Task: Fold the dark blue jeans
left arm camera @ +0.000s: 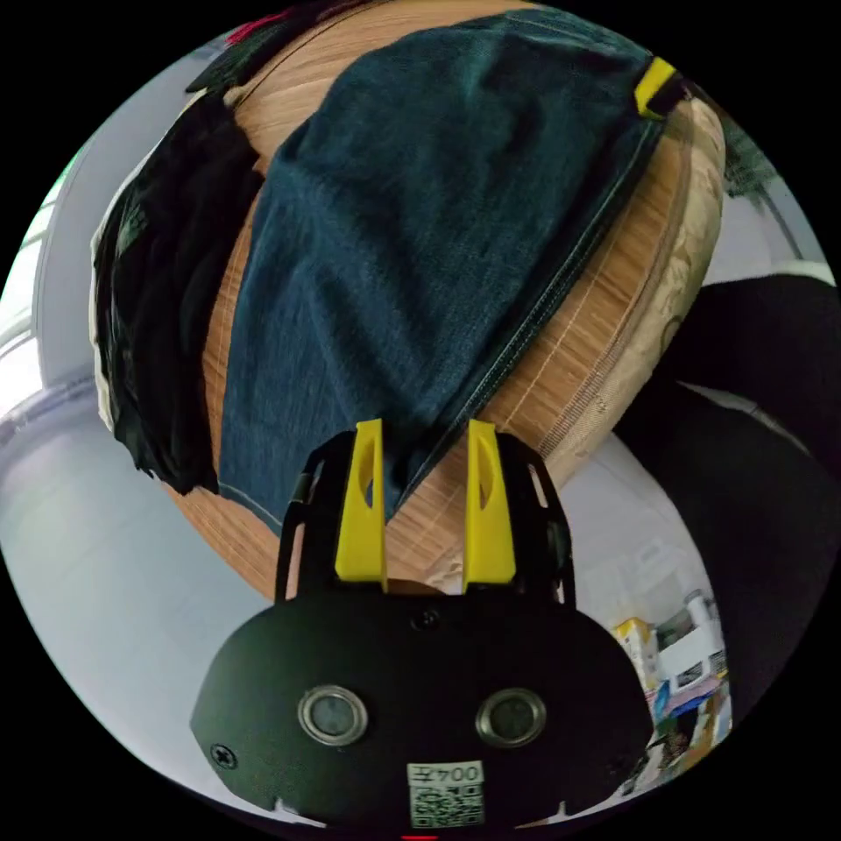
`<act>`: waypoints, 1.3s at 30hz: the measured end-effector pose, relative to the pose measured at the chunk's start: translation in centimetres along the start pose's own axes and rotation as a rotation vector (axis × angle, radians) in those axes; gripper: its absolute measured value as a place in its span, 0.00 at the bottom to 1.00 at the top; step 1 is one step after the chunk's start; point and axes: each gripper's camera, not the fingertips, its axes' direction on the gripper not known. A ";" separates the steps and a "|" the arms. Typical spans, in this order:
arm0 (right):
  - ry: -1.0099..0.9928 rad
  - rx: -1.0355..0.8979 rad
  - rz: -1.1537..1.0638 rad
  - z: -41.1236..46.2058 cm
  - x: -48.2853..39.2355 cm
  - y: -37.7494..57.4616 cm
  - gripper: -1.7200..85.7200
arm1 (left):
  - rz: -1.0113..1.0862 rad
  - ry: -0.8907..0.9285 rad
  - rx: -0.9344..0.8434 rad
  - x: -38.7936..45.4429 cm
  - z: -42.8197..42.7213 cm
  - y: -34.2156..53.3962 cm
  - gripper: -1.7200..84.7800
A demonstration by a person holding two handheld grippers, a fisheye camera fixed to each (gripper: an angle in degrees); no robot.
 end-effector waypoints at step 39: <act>0.304 0.209 -0.824 19.3 -43.0 -40.0 0.13 | -1.544 1.173 0.536 27.4 72.8 14.5 0.14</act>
